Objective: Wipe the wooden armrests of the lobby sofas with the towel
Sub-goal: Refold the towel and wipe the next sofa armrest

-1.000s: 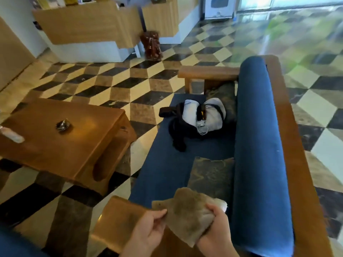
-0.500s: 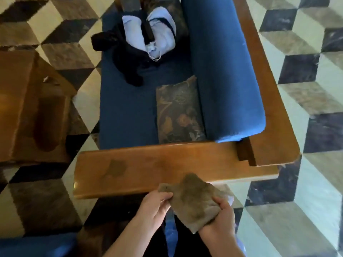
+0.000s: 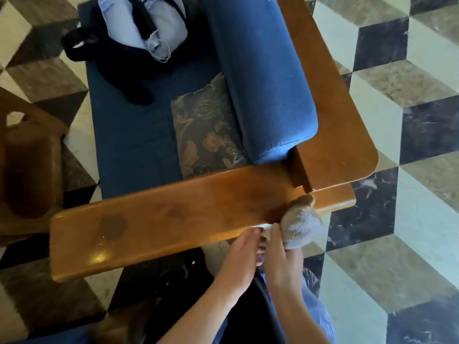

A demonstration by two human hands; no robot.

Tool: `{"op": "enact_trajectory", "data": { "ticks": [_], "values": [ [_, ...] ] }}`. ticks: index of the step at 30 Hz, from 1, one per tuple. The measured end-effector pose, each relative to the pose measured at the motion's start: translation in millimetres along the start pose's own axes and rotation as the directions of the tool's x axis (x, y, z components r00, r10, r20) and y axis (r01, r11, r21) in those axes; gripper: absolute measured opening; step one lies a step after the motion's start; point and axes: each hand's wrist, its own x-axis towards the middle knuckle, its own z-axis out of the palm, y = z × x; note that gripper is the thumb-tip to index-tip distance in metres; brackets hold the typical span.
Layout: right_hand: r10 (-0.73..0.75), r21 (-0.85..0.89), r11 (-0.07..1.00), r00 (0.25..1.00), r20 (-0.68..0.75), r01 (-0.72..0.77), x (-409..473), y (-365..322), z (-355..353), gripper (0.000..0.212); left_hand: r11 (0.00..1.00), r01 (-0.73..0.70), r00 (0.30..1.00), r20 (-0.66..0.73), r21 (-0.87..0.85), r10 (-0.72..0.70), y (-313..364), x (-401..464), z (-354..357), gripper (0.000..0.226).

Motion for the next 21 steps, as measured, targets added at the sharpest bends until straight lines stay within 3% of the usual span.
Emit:
{"op": "enact_trajectory", "data": {
  "ticks": [2, 6, 8, 11, 13, 17, 19, 21],
  "values": [
    [-0.134, -0.180, 0.974, 0.991, 0.031, 0.137, 23, 9, 21, 0.046, 0.998, -0.003, 0.996, -0.092, -0.062, -0.002, -1, 14, -8, 0.038],
    [-0.366, -0.550, 0.741, 0.918, 0.152, 0.386, 80, 30, 57, 0.068, 0.969, -0.139, 0.917, -0.343, 0.204, 0.204, -26, 27, -73, 0.020],
    [-0.436, -0.639, 0.612, 0.873, 0.219, 0.466, 102, 49, 78, 0.074, 0.912, -0.129, 0.834, -0.455, 0.389, 0.312, -51, 25, -135, 0.017],
    [-0.549, -0.695, 0.525, 0.819, 0.165, 0.492, 117, 65, 96, 0.072, 0.880, -0.036, 0.679, -0.634, 0.473, 0.368, -76, 17, -215, 0.017],
    [-0.588, -0.719, 0.498, 0.798, 0.132, 0.485, 112, 66, 112, 0.071, 0.828, 0.071, 0.653, -0.653, 0.556, 0.383, -90, 10, -255, 0.024],
    [-0.630, -0.712, 0.427, 0.748, 0.207, 0.557, 70, 72, 180, 0.071, 0.715, 0.141, 0.697, -0.581, 0.684, 0.419, -115, -7, -314, 0.043],
    [-0.658, -0.703, 0.383, 0.711, 0.247, 0.599, 45, 76, 215, 0.071, 0.702, 0.125, 0.684, -0.573, 0.701, 0.451, -121, -8, -330, 0.047],
    [-0.674, -0.709, 0.337, 0.685, 0.277, 0.619, 16, 83, 261, 0.071, 0.758, 0.140, 0.644, -0.640, 0.637, 0.418, -127, -10, -355, 0.050]
  ]
}}
